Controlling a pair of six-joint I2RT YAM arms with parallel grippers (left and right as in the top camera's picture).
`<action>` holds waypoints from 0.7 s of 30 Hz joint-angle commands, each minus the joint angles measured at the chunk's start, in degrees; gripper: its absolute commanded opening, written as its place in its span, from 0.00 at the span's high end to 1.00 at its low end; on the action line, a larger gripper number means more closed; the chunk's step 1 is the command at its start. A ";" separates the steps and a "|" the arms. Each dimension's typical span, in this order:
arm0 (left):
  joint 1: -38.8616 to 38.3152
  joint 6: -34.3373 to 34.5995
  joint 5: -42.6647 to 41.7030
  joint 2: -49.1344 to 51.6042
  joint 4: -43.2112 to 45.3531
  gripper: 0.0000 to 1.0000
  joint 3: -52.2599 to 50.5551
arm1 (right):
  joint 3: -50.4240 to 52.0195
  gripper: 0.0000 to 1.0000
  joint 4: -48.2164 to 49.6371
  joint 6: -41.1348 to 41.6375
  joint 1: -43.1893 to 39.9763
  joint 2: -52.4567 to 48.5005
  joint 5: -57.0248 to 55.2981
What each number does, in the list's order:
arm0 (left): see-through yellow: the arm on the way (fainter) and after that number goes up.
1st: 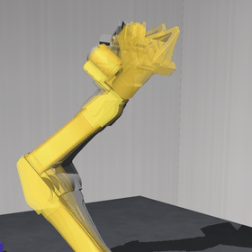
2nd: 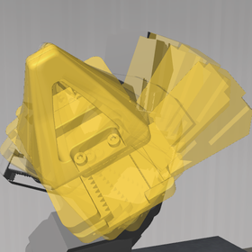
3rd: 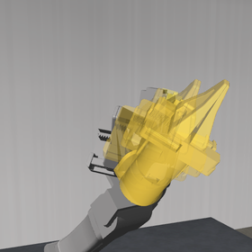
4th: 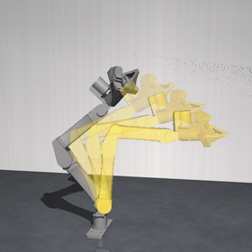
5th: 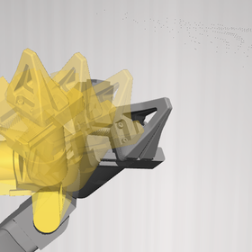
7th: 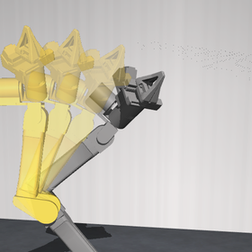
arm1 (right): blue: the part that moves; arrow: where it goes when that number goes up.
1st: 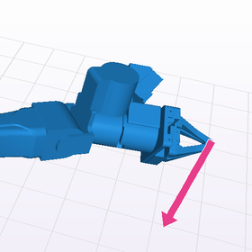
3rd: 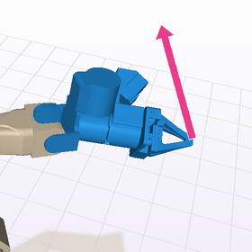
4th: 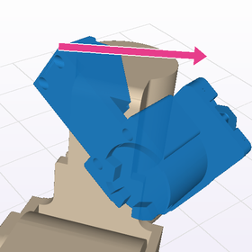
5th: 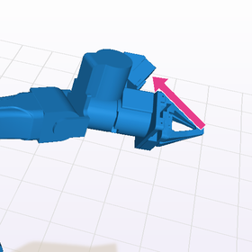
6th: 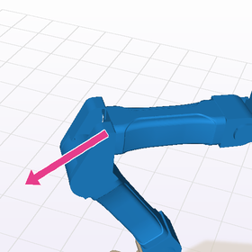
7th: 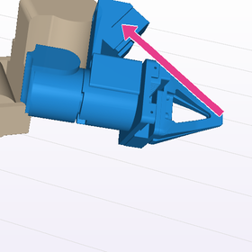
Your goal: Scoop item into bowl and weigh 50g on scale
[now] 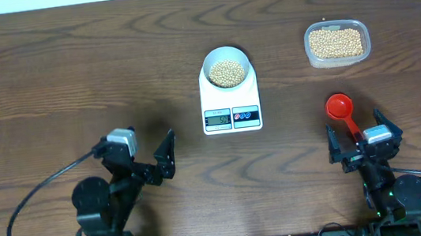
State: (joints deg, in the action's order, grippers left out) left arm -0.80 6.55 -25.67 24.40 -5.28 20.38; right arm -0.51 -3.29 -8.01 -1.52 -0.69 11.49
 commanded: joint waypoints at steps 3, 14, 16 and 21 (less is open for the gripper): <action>0.24 4.44 3.78 -6.86 0.68 0.05 -3.91 | 0.17 0.01 -0.17 -0.63 0.66 0.20 -0.42; 0.70 4.92 4.35 -16.37 1.42 0.05 -11.67 | 0.17 0.01 -0.17 -0.63 0.66 0.20 -0.42; 1.31 4.98 4.33 -17.75 2.21 0.04 -12.98 | 0.17 0.01 -0.17 -0.66 0.66 0.20 -0.44; 2.12 5.18 4.39 -21.18 2.58 0.04 -14.49 | 0.17 0.01 -0.17 -0.66 0.66 0.20 -0.42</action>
State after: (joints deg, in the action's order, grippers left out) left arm 0.86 10.96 -21.89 5.28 -3.14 6.20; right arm -0.51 -3.29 -8.03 -1.52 -0.69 11.51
